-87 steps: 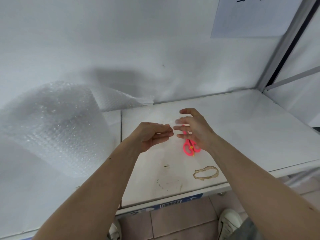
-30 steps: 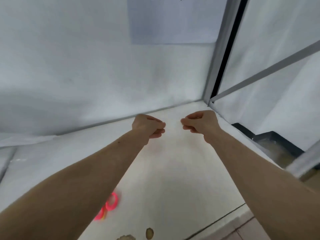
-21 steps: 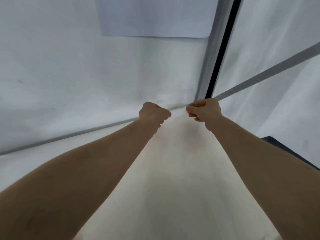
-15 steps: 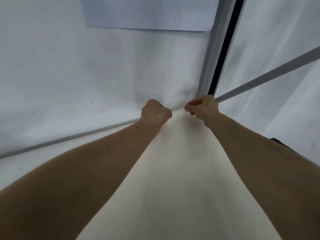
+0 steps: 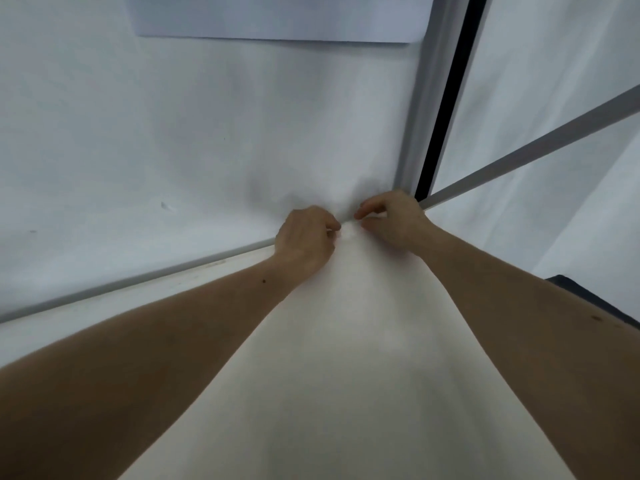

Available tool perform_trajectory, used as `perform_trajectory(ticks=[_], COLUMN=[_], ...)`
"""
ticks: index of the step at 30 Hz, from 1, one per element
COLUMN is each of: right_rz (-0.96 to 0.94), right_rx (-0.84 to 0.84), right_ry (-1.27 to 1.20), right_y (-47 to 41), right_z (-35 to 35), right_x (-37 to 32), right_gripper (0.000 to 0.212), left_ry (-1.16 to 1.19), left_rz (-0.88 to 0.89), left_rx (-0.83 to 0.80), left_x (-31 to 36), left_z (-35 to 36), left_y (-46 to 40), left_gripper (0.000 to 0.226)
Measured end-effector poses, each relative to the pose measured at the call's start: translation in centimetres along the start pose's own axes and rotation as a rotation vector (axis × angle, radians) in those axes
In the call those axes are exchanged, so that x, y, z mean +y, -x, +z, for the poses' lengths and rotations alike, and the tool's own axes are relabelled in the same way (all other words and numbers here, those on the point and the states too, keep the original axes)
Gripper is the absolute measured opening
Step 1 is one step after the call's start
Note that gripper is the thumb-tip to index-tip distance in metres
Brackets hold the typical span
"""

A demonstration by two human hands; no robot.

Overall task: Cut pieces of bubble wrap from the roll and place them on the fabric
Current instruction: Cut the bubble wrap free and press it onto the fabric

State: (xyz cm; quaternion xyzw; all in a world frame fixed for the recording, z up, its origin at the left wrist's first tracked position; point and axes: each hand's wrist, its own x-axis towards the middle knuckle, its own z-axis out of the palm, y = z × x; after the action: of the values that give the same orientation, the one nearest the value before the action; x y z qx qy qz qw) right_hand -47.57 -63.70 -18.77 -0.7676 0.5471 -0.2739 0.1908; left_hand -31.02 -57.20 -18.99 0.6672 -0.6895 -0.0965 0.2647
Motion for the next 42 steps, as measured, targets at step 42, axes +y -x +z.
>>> perform_trajectory(ticks=[42], right_rz=[-0.204], right_rx=[-0.123], right_ry=[0.205], right_y=[1.1], right_z=[-3.0], right_x=[0.5], right_gripper=[0.017], left_ry=[-0.129], left_rz=[0.185], left_rx=[-0.048], left_x=[-1.1], left_z=[-0.7], left_y=[0.5], left_gripper=[0.027])
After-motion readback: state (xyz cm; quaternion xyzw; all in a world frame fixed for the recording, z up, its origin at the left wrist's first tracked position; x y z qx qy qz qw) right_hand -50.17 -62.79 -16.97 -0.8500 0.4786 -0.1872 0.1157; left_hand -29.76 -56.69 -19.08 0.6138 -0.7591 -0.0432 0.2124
